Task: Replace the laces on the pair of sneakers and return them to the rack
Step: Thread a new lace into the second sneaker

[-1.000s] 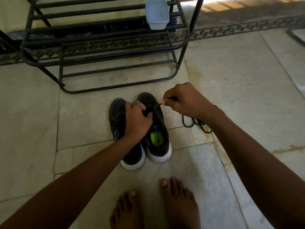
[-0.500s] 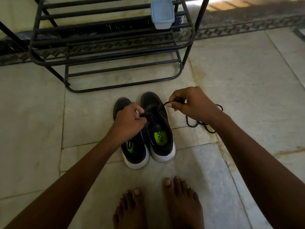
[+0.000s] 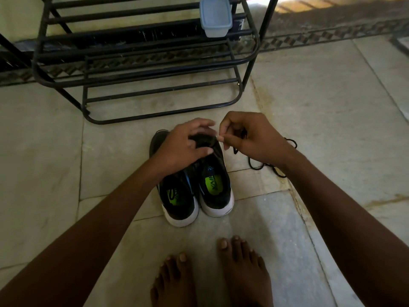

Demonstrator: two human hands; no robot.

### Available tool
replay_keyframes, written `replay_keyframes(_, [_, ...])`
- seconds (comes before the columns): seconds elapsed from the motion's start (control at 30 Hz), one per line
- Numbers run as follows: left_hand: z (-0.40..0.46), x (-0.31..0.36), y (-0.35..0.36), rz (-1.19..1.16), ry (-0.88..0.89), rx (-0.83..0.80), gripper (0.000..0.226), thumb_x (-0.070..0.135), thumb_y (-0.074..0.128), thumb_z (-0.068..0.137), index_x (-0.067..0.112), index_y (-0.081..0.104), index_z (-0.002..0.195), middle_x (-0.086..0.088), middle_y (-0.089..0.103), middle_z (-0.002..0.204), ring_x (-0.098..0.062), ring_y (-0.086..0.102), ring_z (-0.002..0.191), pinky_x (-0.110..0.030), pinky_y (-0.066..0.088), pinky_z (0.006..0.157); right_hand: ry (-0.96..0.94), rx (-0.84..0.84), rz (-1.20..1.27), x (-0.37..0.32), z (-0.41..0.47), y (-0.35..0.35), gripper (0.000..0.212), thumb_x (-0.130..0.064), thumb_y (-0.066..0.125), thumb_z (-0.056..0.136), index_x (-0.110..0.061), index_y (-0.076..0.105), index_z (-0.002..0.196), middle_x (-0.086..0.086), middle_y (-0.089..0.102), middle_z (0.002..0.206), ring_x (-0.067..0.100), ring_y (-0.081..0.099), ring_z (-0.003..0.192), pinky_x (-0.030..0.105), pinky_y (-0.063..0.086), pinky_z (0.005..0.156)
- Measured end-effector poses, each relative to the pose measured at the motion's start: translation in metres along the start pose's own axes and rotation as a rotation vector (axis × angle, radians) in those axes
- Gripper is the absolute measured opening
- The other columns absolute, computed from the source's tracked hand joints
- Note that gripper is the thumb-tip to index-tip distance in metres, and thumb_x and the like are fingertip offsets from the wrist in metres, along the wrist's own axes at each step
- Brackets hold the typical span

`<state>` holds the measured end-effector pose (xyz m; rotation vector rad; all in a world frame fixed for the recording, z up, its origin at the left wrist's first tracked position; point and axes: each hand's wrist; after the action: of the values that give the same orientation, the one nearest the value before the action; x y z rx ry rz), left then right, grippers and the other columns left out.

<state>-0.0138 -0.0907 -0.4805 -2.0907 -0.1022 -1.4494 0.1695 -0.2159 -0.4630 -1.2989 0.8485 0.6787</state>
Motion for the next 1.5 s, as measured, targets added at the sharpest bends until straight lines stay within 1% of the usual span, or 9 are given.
replay_keyframes(0.1, [0.013, -0.01, 0.008, -0.253, 0.027, -0.158, 0.057, 0.003, 0.08, 0.085, 0.021, 0.06, 0.135, -0.004, 0.077, 0.108, -0.019, 0.073, 0.102, -0.03, 0.057, 0.082, 0.004, 0.118, 0.08, 0.001, -0.002, 0.001, 0.009, -0.01, 0.071, 0.094, -0.006, 0.064, 0.091, 0.003, 0.071, 0.069, 0.018, 0.069, 0.064, 0.028, 0.055, 0.062])
replay_keyframes(0.23, [0.028, -0.012, 0.018, -0.324, -0.036, 0.193, 0.011, 0.011, 0.073, 0.094, 0.021, 0.076, 0.097, 0.004, 0.073, 0.075, -0.007, 0.054, 0.055, -0.025, 0.043, 0.053, 0.108, 0.219, 0.06, 0.016, -0.009, 0.008, 0.009, -0.014, 0.071, 0.095, -0.009, 0.064, 0.097, -0.002, 0.071, 0.07, 0.008, 0.066, 0.062, 0.017, 0.048, 0.061])
replay_keyframes(0.57, [0.041, -0.01, 0.012, -0.806, -0.225, 0.294, 0.019, 0.016, 0.05, 0.106, 0.006, 0.065, 0.101, -0.006, 0.067, 0.083, -0.016, 0.055, 0.061, -0.029, 0.044, 0.057, 0.313, -0.03, -0.171, 0.056, -0.038, 0.026, 0.022, -0.026, 0.062, 0.099, -0.021, 0.072, 0.08, -0.007, 0.073, 0.072, 0.001, 0.064, 0.069, 0.025, 0.048, 0.07])
replay_keyframes(0.73, [0.048, -0.014, 0.01, -0.619, -0.301, 0.354, 0.027, 0.022, 0.051, 0.105, 0.009, 0.074, 0.1, -0.004, 0.068, 0.088, -0.011, 0.054, 0.066, -0.027, 0.042, 0.059, 0.32, -0.162, -0.311, 0.069, -0.045, 0.032, 0.034, -0.032, 0.063, 0.099, -0.008, 0.069, 0.077, 0.01, 0.068, 0.072, 0.02, 0.063, 0.066, 0.034, 0.05, 0.065])
replay_keyframes(0.87, [0.052, -0.014, 0.009, -0.315, -0.339, 0.366, 0.016, 0.027, 0.061, 0.1, 0.02, 0.074, 0.094, 0.001, 0.068, 0.091, -0.014, 0.059, 0.077, -0.027, 0.048, 0.062, 0.342, -0.253, -0.361, 0.066, -0.04, 0.031, 0.034, -0.03, 0.061, 0.1, -0.026, 0.053, 0.068, 0.0, 0.06, 0.062, 0.016, 0.058, 0.06, 0.038, 0.053, 0.065])
replay_keyframes(1.0, [0.04, -0.016, 0.012, 0.184, -0.375, 0.308, 0.032, 0.034, 0.077, 0.089, 0.024, 0.061, 0.115, 0.004, 0.064, 0.096, -0.013, 0.062, 0.09, -0.023, 0.045, 0.073, 0.383, -0.046, -0.106, 0.053, -0.033, 0.028, 0.027, -0.024, 0.053, 0.105, -0.01, 0.06, 0.083, 0.004, 0.07, 0.064, 0.016, 0.066, 0.053, 0.029, 0.055, 0.057])
replay_keyframes(1.1, [0.025, -0.02, 0.023, 0.253, -0.347, 0.272, 0.031, 0.031, 0.079, 0.085, 0.025, 0.058, 0.107, 0.004, 0.062, 0.093, -0.01, 0.06, 0.083, -0.017, 0.038, 0.062, 0.446, 0.152, 0.22, 0.045, -0.026, 0.028, 0.023, -0.017, 0.057, 0.104, 0.0, 0.059, 0.089, 0.014, 0.072, 0.067, 0.029, 0.068, 0.053, 0.026, 0.05, 0.049])
replay_keyframes(1.23, [0.007, -0.022, 0.044, 0.31, -0.325, 0.183, 0.043, 0.032, 0.079, 0.077, 0.027, 0.05, 0.109, -0.001, 0.057, 0.105, -0.016, 0.059, 0.091, -0.027, 0.046, 0.073, 0.482, 0.29, 0.56, 0.041, -0.021, 0.033, 0.012, -0.003, 0.065, 0.097, 0.009, 0.062, 0.098, 0.023, 0.073, 0.079, 0.037, 0.073, 0.068, 0.038, 0.062, 0.065])
replay_keyframes(1.5, [-0.003, -0.018, 0.061, 0.47, -0.249, 0.285, 0.055, 0.022, 0.079, 0.075, 0.02, 0.045, 0.118, -0.003, 0.057, 0.109, -0.024, 0.061, 0.09, -0.036, 0.053, 0.066, 0.48, 0.287, 0.619, 0.037, -0.018, 0.049, 0.016, 0.017, 0.065, 0.087, 0.011, 0.065, 0.102, 0.028, 0.07, 0.096, 0.034, 0.076, 0.085, 0.035, 0.063, 0.076])
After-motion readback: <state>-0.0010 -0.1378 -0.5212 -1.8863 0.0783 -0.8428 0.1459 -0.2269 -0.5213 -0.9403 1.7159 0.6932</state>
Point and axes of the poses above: each hand's wrist, its own z-axis towards the middle knuckle, its own y-axis out of the palm, x = y × z
